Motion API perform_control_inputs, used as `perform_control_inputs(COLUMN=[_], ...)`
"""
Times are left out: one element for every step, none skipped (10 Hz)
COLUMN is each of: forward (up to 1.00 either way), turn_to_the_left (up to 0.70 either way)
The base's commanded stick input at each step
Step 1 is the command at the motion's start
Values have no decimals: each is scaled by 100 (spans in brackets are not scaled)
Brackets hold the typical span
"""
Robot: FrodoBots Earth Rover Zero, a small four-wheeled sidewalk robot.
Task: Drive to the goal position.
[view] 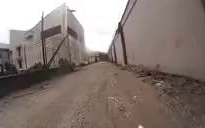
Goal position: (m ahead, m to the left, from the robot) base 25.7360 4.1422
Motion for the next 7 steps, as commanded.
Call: perform_control_inputs(forward=[30, 30, 30, 30, 30, 30, 30], turn_to_the_left=[0, 0, 0, 0, 0, 0, 0])
